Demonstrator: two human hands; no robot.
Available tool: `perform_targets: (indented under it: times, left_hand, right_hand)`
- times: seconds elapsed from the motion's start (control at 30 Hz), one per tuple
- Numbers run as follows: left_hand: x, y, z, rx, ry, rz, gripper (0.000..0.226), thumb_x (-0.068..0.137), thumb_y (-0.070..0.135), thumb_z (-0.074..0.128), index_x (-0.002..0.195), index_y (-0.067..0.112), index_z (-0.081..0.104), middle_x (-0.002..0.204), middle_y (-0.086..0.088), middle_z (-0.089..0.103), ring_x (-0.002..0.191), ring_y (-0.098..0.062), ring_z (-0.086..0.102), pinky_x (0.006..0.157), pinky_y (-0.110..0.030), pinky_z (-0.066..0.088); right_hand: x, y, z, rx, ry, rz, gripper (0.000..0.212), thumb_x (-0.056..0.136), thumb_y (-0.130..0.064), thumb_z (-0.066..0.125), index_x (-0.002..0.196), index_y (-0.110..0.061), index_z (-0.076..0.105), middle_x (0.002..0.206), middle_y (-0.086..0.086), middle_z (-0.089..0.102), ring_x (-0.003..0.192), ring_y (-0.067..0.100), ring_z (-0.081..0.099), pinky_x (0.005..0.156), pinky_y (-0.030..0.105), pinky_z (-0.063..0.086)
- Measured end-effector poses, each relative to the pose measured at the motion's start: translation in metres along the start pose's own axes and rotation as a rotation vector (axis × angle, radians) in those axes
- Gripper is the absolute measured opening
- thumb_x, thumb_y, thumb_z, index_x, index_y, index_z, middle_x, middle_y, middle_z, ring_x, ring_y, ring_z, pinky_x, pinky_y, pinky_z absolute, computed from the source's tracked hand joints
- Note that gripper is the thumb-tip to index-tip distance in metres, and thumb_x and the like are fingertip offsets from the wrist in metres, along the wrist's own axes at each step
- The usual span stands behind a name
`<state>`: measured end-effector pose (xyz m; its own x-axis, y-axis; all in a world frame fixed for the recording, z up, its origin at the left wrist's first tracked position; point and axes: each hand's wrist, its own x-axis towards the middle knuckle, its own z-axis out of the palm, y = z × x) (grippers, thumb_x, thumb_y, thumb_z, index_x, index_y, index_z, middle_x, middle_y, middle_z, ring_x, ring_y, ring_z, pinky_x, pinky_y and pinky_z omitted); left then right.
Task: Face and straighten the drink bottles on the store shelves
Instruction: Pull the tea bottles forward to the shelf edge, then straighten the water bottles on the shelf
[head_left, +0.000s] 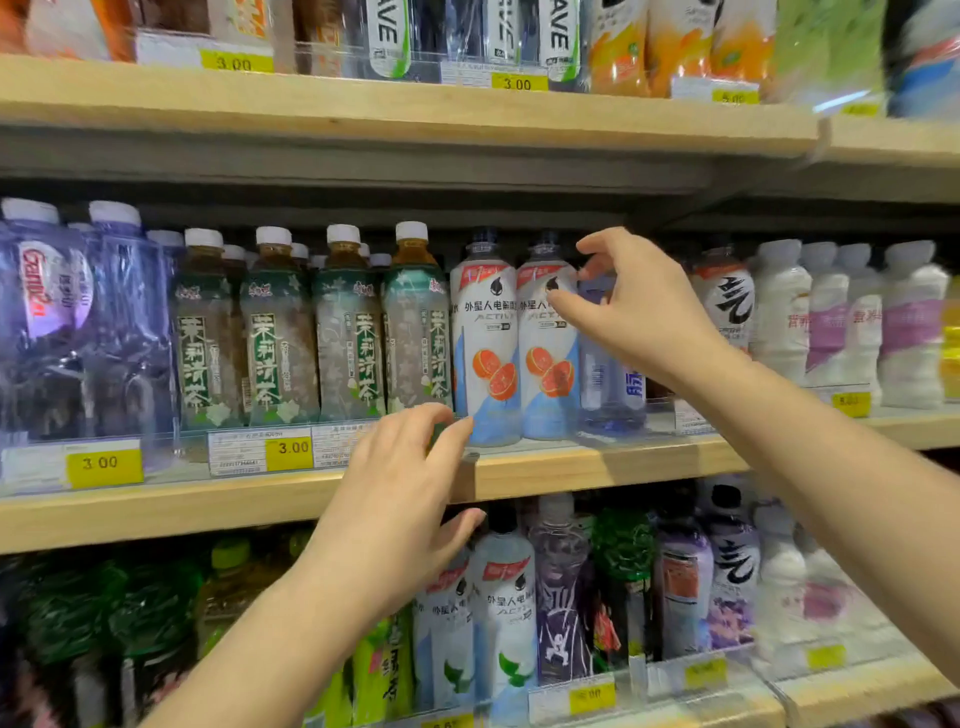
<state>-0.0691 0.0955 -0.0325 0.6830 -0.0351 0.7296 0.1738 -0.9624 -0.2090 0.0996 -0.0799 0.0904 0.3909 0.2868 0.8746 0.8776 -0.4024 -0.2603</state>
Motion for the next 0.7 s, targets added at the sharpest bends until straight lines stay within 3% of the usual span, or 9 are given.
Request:
perform_targets:
  times: [0.13,0.27,0.47,0.6,0.7]
  left_hand:
    - [0.019,0.027,0.012,0.056,-0.019,-0.017,0.080,0.086,0.057,0.061,0.152,0.021,0.031,0.149,-0.003,0.032,0.141,-0.025,0.028,0.115,-0.038,0.027]
    - [0.038,0.060,0.024,0.119,-0.035,-0.041,0.081,0.087,0.059,0.058,0.153,0.023,0.026,0.151,-0.001,0.027,0.142,-0.024,0.023,0.114,-0.039,0.026]
    - [0.064,0.104,0.036,0.212,-0.062,-0.091,0.082,0.084,0.054,0.066,0.152,0.021,0.032,0.149,-0.003,0.034,0.140,-0.026,0.032,0.111,-0.042,0.033]
    - [0.069,0.109,0.032,0.222,-0.075,-0.128,0.087,0.077,0.056,0.072,0.150,0.022,0.037,0.142,-0.001,0.042,0.132,-0.026,0.041,0.104,-0.043,0.041]
    - [0.072,0.108,0.027,0.240,-0.088,-0.127,0.090,0.076,0.062,0.070,0.150,0.025,0.034,0.138,0.004,0.039,0.129,-0.021,0.039,0.103,-0.039,0.041]
  right_hand:
    - [0.002,0.041,-0.014,-0.012,0.009,0.000,0.064,0.087,-0.048,0.073,0.140,-0.018,0.053,0.131,0.003,0.060,0.119,0.019,0.058,0.090,0.033,0.046]
    - [0.010,0.088,-0.018,0.040,0.006,-0.002,0.069,0.083,-0.052,0.076,0.139,-0.017,0.055,0.125,0.002,0.062,0.108,0.016,0.059,0.081,0.031,0.042]
    - [0.029,0.129,-0.014,0.209,-0.059,-0.041,0.094,0.070,-0.070,0.079,0.142,-0.016,0.052,0.131,0.002,0.062,0.110,0.015,0.062,0.080,0.028,0.041]
    - [0.041,0.130,-0.010,0.244,-0.151,-0.035,0.092,0.075,-0.070,0.074,0.145,-0.015,0.048,0.138,0.005,0.059,0.117,0.020,0.059,0.080,0.030,0.041]
    - [0.044,0.125,-0.005,0.264,-0.244,0.000,0.079,0.076,-0.074,0.070,0.130,-0.019,0.053,0.121,0.001,0.062,0.100,0.016,0.058,0.069,0.030,0.042]
